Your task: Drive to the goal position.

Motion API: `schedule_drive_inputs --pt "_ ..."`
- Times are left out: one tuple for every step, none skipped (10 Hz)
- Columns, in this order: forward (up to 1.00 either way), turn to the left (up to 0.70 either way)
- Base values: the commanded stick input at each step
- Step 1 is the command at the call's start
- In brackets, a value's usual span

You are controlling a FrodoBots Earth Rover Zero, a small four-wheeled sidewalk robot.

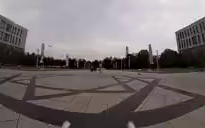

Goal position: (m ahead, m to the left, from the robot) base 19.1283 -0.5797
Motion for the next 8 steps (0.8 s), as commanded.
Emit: schedule_drive_inputs --pt "0.60 0.00" --pt "0.60 0.00" --pt "0.60 0.00" --pt "0.60 0.00" --pt "0.60 0.00" --pt "0.60 0.00" --pt "0.60 0.00" --pt "0.60 0.00"
